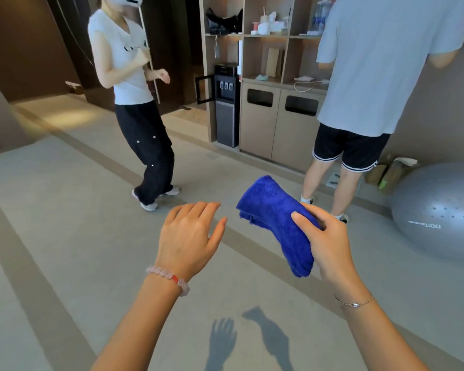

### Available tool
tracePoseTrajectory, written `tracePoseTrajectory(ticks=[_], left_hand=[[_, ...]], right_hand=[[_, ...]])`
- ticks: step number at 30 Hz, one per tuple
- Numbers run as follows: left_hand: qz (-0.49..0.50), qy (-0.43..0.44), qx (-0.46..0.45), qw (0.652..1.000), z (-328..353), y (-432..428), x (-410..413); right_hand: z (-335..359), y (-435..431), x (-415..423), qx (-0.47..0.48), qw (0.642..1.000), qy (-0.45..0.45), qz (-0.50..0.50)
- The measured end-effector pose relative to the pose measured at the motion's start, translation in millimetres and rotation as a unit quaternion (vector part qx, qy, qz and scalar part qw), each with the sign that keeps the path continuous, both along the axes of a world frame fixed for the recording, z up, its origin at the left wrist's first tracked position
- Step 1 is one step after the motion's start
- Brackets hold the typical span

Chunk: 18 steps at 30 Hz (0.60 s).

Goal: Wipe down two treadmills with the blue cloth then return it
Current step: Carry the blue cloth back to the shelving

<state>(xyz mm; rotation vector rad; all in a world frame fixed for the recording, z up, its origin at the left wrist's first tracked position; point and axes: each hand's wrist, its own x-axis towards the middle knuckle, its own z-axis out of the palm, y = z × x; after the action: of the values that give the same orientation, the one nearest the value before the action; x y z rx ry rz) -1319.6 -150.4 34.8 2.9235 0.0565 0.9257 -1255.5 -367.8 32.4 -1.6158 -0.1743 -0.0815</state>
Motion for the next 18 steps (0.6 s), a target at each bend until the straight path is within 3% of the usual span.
tracePoseTrajectory(ticks=[10, 18], left_hand=[[-0.095, 0.015, -0.005, 0.995, -7, 64, 161], [-0.163, 0.03, -0.017, 0.986, -19, 159, 290]], right_hand=[[-4, 55, 112, -0.012, 0.995, 0.004, -0.096], [-17, 152, 218, -0.013, 0.986, 0.03, -0.163]])
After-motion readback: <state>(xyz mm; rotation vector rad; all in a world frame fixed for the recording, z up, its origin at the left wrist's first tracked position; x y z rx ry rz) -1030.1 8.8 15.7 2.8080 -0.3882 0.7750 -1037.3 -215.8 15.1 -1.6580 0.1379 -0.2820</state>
